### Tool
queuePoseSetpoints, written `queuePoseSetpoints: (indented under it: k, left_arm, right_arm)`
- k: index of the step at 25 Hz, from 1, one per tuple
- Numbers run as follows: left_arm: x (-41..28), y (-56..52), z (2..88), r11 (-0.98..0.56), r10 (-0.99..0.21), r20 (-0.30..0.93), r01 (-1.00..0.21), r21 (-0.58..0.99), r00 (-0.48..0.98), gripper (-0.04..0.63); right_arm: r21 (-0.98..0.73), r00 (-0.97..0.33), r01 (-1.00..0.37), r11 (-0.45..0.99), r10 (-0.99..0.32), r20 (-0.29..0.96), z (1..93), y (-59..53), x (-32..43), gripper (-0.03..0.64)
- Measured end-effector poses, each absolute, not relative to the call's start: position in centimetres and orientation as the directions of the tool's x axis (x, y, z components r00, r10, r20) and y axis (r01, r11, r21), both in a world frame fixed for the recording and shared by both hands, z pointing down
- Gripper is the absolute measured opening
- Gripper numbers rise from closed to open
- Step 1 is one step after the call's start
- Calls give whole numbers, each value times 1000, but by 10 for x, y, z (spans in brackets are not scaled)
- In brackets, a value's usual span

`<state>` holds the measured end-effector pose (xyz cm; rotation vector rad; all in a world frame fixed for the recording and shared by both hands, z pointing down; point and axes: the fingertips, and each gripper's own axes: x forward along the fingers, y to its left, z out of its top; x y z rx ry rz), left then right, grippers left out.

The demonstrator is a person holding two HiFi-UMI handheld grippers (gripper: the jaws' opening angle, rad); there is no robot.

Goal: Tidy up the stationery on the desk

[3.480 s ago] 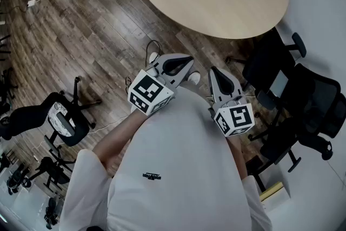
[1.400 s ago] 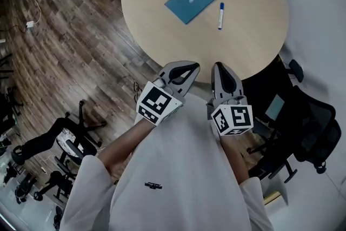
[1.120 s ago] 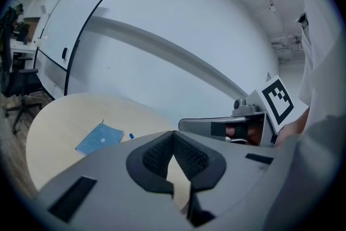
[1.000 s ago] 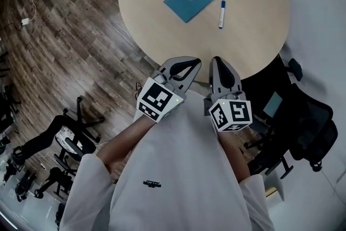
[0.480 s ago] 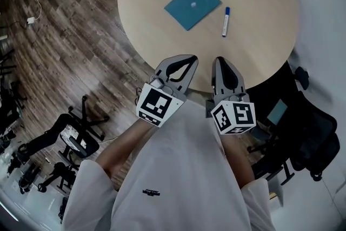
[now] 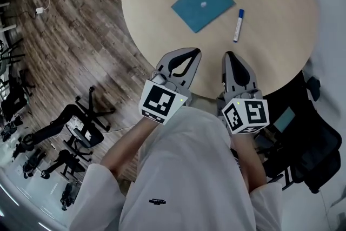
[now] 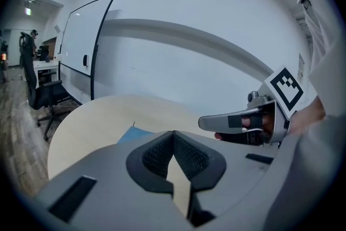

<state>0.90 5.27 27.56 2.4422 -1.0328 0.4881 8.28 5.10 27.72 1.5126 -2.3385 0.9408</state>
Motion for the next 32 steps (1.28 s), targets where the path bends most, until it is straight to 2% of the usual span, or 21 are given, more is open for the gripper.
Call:
queuePoseSetpoints:
  k: [11, 18, 19, 21, 26, 32]
  left_arm:
    - [-7, -2, 324, -554, -630, 542, -811, 187, 556, 17]
    - [-16, -33, 356, -562, -600, 574, -804, 193, 557, 18]
    - [-16, -38, 362, -567, -594, 578, -801, 193, 560, 26]
    - [-14, -44, 377, -578, -570, 592, -790, 205, 570, 158]
    - [-16, -57, 408, -578, -535, 619, -783, 229, 575, 161]
    - [-19, -75, 438, -593, -524, 654, -785, 179, 545, 210]
  right_arm:
    - [-469, -460, -858, 210, -720, 519, 332, 3, 83, 38]
    - [-486, -460, -855, 181, -698, 549, 371, -26, 78, 38]
    - [-487, -458, -855, 177, -698, 550, 376, -31, 78, 38]
    - [-489, -454, -856, 168, -697, 555, 387, -38, 78, 38]
    - [-494, -443, -858, 139, -688, 575, 411, -49, 73, 38]
    - [-475, -408, -874, 100, -683, 606, 439, -63, 77, 40]
